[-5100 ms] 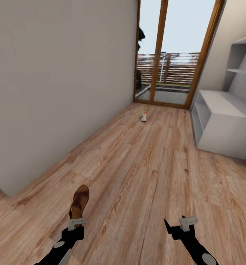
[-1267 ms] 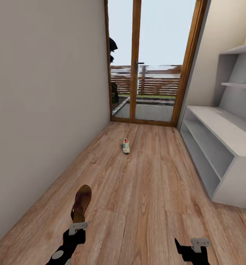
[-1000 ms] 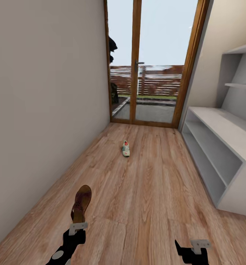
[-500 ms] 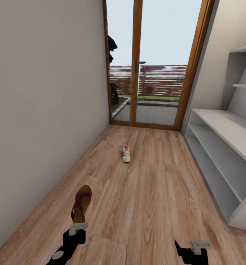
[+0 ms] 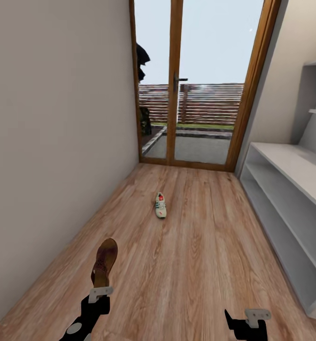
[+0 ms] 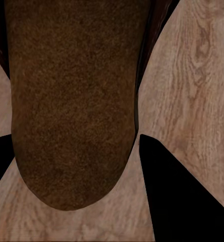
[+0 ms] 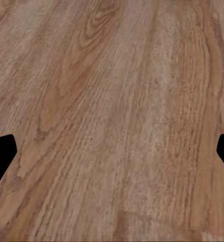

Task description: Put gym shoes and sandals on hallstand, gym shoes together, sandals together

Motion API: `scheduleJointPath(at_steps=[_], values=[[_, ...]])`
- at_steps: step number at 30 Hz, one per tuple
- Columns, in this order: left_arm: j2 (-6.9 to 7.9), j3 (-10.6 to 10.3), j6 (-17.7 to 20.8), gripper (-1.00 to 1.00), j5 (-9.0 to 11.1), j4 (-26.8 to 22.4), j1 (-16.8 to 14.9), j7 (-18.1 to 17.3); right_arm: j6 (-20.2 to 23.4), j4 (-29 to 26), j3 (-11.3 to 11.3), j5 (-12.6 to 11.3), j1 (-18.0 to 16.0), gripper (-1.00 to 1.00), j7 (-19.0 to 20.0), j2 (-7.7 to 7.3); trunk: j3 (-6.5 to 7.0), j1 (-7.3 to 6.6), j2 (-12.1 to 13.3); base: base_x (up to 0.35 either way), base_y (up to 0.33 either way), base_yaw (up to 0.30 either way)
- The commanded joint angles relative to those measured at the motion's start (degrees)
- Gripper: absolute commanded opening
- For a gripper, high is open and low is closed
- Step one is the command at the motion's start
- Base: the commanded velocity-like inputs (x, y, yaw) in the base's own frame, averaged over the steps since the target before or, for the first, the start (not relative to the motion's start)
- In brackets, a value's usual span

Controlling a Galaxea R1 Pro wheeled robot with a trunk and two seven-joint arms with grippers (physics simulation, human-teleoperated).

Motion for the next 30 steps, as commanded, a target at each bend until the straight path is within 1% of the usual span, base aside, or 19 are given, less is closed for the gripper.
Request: scheduleJointPath(at_steps=[1, 30], values=[[0.08, -0.5, -0.2, -1.00, 0.2, 0.0, 0.0, 0.4, -0.2, 0.0, -0.3, 0.1, 0.0, 1.00, 0.5, 0.04, -0.05, 0.02, 0.0, 0.334, -0.136, 0.000], [0.10, -0.5, -0.3, -1.00, 0.2, 0.0, 0.0, 0.4, -0.2, 0.0, -0.3, 0.1, 0.0, 1.00, 0.5, 0.04, -0.05, 0.02, 0.0, 0.333, -0.142, 0.000]])
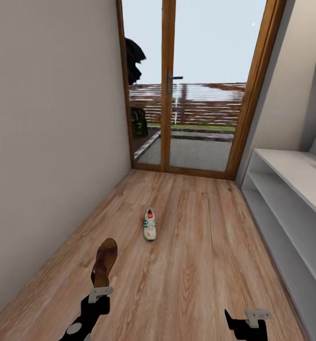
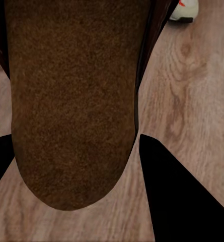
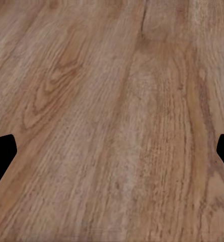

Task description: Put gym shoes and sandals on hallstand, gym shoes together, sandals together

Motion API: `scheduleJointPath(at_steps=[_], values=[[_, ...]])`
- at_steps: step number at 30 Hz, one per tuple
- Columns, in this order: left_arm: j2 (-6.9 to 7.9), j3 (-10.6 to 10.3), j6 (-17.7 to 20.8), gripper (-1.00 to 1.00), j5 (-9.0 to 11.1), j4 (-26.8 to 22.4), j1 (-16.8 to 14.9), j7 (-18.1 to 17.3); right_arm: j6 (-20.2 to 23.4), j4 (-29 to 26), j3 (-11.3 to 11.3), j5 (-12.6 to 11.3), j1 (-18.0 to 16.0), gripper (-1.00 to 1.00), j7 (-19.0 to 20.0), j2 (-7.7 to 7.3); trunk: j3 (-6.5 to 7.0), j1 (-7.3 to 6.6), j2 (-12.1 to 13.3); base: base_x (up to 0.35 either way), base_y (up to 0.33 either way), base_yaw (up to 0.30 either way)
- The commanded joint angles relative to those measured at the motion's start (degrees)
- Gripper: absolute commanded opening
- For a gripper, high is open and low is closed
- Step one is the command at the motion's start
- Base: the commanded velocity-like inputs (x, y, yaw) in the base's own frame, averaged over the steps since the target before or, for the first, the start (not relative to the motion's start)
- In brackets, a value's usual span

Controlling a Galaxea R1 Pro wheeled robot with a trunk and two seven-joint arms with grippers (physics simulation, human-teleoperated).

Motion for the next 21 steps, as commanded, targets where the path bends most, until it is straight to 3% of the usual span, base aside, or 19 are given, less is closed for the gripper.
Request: scheduleJointPath(at_steps=[1, 6, 16, 21], values=[[0.08, -0.5, -0.2, -1.00, 0.2, 0.0, 0.0, 0.4, -0.2, 0.0, -0.3, 0.1, 0.0, 1.00, 0.5, 0.04, -0.05, 0.02, 0.0, 0.333, -0.143, 0.000], [0.09, -0.5, -0.2, -1.00, 0.2, 0.0, 0.0, 0.4, -0.2, 0.0, -0.3, 0.2, 0.0, 1.00, 0.5, 0.04, -0.05, 0.02, 0.0, 0.333, -0.143, -0.043], [0.08, -0.5, -0.2, -1.00, 0.2, 0.0, 0.0, 0.4, -0.2, 0.0, -0.3, 0.2, 0.0, 1.00, 0.5, 0.04, -0.05, 0.02, 0.0, 0.333, -0.143, -0.244], [0.10, -0.5, -0.2, -1.00, 0.2, 0.0, 0.0, 0.4, -0.2, 0.0, -0.3, 0.2, 0.0, 1.00, 0.5, 0.04, -0.05, 0.02, 0.0, 0.333, -0.142, -0.112]])
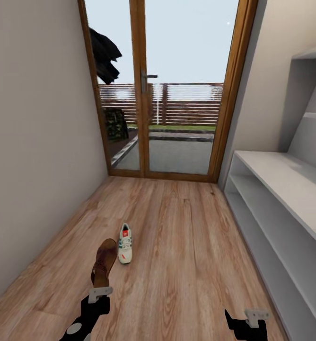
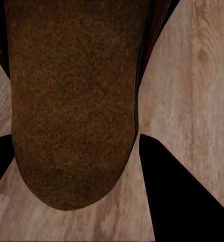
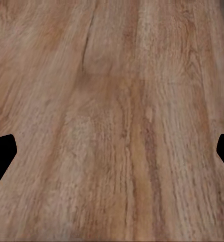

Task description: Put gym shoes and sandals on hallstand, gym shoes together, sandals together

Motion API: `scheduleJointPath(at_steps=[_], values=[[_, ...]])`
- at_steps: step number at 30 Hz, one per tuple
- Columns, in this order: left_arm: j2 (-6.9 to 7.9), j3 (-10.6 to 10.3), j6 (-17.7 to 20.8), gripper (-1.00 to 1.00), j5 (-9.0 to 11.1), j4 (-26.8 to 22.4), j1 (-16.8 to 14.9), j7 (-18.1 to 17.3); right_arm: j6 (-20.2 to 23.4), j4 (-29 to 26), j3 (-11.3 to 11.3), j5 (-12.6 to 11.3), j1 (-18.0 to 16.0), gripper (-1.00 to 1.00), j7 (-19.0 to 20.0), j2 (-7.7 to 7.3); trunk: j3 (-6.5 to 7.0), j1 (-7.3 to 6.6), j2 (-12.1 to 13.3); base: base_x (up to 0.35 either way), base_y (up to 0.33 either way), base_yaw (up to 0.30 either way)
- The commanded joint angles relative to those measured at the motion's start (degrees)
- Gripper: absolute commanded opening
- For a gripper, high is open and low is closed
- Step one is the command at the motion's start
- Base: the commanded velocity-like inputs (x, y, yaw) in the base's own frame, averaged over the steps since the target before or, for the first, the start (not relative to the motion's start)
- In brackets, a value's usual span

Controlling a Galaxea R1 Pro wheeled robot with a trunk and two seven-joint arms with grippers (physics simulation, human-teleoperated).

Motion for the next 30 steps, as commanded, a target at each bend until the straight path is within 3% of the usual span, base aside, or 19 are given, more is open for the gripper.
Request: scheduleJointPath(at_steps=[1, 21, 30], values=[[0.09, -0.5, -0.2, -1.00, 0.2, 0.0, 0.0, 0.4, -0.2, 0.1, -0.3, 0.1, 0.0, 1.00, 0.5, 0.04, -0.05, 0.02, 0.0, 0.333, -0.143, -0.051], [0.14, -0.4, -0.2, -1.00, 0.2, 0.0, 0.0, 0.4, -0.1, 0.1, -0.3, 0.2, 0.0, 1.00, 0.5, 0.04, -0.05, 0.02, 0.0, 0.333, -0.142, -0.005], [0.14, -0.4, -0.2, -1.00, 0.2, 0.0, 0.0, 0.4, -0.1, 0.1, -0.3, 0.2, 0.0, 1.00, 0.6, 0.04, -0.05, 0.02, 0.0, 0.337, -0.045, 0.000]])
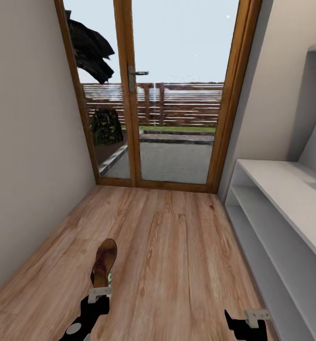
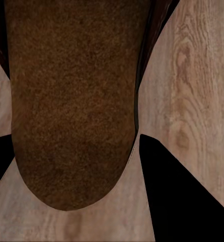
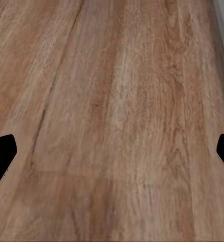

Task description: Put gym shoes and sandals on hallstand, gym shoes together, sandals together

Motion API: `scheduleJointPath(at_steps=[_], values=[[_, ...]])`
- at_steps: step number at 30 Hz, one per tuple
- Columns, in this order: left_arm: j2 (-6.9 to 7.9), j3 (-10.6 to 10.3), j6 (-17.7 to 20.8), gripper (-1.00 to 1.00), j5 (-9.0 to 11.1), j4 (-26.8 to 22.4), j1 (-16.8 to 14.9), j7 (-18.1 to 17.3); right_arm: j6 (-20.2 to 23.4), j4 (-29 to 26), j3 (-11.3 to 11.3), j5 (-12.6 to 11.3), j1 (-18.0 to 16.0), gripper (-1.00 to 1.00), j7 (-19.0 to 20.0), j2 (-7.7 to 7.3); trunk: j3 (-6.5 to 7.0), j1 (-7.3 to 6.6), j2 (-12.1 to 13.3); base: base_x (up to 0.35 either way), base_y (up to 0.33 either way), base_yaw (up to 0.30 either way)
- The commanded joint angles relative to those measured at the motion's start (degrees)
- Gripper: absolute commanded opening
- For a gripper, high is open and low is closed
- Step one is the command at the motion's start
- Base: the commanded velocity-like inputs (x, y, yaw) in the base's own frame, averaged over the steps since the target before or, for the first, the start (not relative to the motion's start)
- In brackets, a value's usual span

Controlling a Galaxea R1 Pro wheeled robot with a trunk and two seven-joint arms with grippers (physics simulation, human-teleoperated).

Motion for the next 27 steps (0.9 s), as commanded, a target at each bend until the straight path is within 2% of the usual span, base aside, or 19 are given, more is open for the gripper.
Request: scheduleJointPath(at_steps=[1, 20, 27], values=[[0.07, -0.5, -0.2, -1.00, 0.2, 0.0, 0.0, 0.4, -0.2, 0.0, -0.3, 0.1, 0.0, 1.00, 0.5, 0.04, -0.05, 0.02, 0.0, 0.339, -0.008, 0.000], [0.07, -0.5, -0.3, -1.00, 0.2, 0.0, 0.0, 0.4, -0.2, 0.0, -0.3, 0.1, 0.0, 1.00, 0.5, 0.04, -0.05, 0.02, 0.0, 0.331, -0.026, 0.000], [0.07, -0.5, -0.2, -1.00, 0.2, -0.1, 0.0, 0.5, -0.2, 0.0, -0.3, 0.1, 0.0, 1.00, 0.5, 0.04, -0.05, 0.02, 0.0, 0.177, -0.094, 0.000]])
